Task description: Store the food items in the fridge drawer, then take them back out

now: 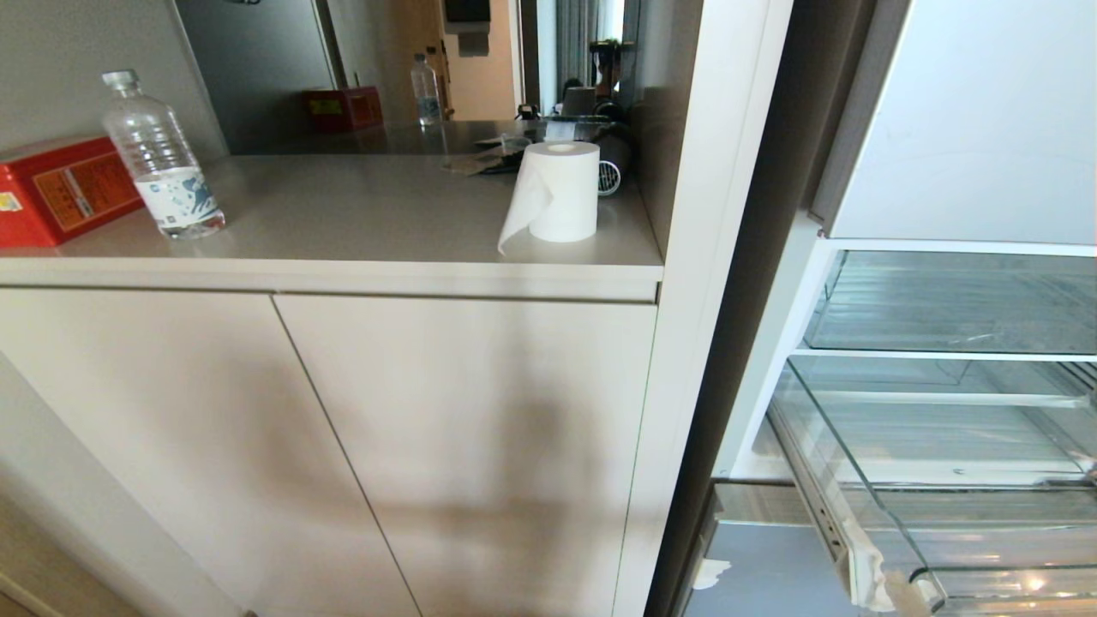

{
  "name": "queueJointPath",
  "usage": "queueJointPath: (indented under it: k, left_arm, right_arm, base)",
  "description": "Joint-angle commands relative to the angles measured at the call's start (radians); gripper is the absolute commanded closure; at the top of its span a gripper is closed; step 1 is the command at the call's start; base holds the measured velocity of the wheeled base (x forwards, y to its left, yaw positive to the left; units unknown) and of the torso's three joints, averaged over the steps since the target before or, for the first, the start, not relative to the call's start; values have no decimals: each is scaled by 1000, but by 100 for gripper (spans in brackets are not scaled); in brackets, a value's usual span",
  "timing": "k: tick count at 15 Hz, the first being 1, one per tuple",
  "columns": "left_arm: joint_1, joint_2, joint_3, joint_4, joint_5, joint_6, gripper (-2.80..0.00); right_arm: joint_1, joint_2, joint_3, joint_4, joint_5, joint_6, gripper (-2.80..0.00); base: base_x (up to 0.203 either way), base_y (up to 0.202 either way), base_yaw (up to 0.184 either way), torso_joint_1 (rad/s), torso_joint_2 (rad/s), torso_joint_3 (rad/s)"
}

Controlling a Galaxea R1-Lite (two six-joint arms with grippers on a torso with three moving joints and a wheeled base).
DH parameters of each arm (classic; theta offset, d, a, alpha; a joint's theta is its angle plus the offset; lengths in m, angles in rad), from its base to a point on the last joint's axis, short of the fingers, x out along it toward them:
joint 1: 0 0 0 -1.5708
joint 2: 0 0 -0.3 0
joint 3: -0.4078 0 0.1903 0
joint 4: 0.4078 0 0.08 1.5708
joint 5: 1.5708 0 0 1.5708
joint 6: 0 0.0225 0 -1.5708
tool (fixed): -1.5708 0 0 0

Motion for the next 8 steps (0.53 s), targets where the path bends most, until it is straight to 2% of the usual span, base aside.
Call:
queueJointPath:
  k: [1,6,8]
  left_arm:
    - [0,2,0,-1,6,-3,0]
    - [0,2,0,-1,9,-6,0]
    - [0,2,0,-1,9,-6,0]
  right_arm:
    - [0,-15,2,4,-2,6,0]
    - [0,-15,2,4,1,2,0]
    - [0,-15,2,4,2,-1,0]
  base:
    - [0,0,0,0,0,0]
    - [0,0,0,0,0,0]
    - [7,7,-100,2,2,2]
